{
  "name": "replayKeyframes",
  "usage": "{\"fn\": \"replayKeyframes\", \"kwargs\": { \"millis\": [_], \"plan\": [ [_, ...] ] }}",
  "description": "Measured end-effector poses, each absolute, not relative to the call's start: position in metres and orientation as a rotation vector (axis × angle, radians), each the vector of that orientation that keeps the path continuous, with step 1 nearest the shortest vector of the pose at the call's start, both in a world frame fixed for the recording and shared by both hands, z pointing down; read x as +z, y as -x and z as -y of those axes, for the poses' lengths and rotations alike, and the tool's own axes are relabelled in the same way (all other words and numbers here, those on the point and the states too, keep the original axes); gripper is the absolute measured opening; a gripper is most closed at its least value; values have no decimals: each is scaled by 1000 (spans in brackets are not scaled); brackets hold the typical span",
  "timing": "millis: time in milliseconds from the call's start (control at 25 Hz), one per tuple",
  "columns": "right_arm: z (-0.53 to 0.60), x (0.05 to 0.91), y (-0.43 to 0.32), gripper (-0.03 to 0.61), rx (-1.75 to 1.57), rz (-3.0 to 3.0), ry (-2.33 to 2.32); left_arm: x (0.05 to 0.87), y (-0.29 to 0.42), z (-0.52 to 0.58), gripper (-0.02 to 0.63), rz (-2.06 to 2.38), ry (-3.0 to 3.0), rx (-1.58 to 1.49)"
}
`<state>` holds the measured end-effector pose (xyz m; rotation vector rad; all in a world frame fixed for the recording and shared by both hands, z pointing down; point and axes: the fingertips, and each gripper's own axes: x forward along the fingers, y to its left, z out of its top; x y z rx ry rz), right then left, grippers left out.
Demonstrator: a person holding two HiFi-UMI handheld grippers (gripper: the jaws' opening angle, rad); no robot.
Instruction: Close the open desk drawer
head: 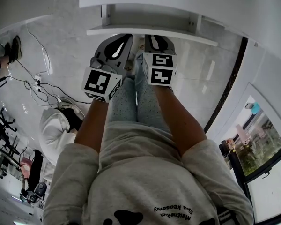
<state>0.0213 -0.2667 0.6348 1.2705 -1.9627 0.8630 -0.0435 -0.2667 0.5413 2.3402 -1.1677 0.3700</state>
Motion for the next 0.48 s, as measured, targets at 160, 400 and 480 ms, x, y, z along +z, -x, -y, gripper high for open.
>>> {"fn": "replayKeyframes", "kwargs": {
  "millis": [160, 400, 480],
  "plan": [
    [276, 634, -18, 101, 857, 1972, -1261, 540, 46, 276, 18, 1180, -2336, 363],
    [291, 634, -16, 101, 855, 1976, -1264, 541, 48, 290, 18, 1189, -2332, 353],
    [296, 634, -16, 101, 855, 1977, -1267, 541, 48, 295, 18, 1190, -2332, 351]
  ]
}}
